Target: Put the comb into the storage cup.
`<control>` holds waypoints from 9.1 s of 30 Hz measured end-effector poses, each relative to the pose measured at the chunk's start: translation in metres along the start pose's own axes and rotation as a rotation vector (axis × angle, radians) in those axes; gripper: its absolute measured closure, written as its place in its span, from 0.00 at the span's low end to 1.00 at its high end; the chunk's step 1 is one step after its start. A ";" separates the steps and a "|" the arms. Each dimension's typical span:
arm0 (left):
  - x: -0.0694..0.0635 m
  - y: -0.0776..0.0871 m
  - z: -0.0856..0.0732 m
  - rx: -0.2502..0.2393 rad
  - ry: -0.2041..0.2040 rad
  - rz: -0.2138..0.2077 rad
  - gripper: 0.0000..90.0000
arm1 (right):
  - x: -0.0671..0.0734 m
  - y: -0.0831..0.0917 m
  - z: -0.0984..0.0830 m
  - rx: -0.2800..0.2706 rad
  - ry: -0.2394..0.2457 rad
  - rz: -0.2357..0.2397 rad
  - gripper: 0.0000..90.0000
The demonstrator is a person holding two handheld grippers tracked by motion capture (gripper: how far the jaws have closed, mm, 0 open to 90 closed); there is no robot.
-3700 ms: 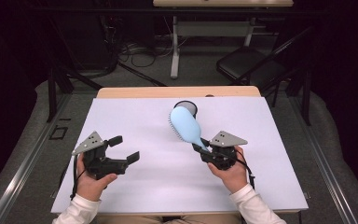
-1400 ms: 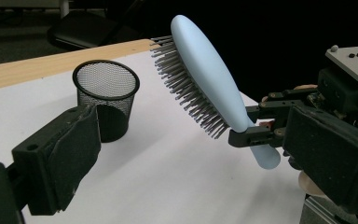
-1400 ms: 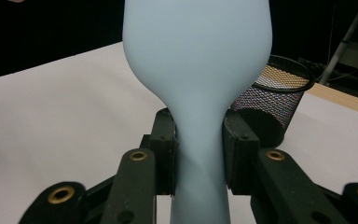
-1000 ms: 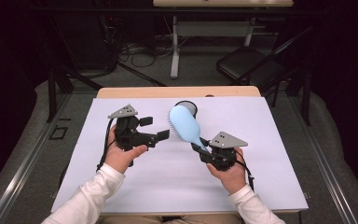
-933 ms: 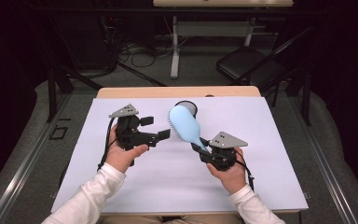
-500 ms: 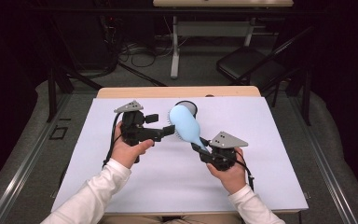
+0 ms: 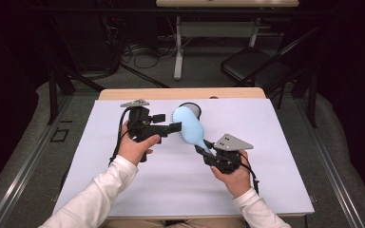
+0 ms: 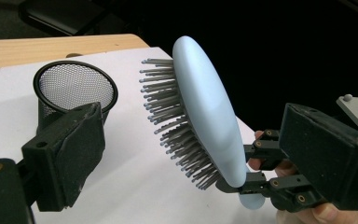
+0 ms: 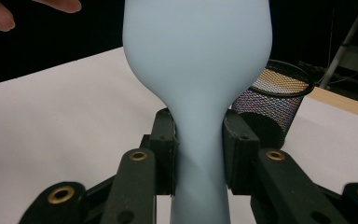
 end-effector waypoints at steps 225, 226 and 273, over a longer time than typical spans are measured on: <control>0.009 -0.025 -0.001 0.189 0.378 -0.045 0.56 | 0.020 -0.017 -0.011 0.060 -0.044 0.085 0.53; 0.010 -0.025 -0.001 0.182 0.374 -0.043 0.56 | 0.020 -0.017 -0.012 0.064 -0.044 0.084 0.52; 0.031 -0.017 0.009 0.126 0.354 0.030 0.56 | 0.012 -0.017 -0.004 0.100 -0.034 0.019 0.33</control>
Point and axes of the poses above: each handheld gripper's, and its own axes: y roughly backward along the jaws, z roughly out of its top, x roughly to its left, the point moved 7 cm from there along -y, roughly forward along the jaws, and after that the axes turned 3 degrees about y, right-handed, at the moved point
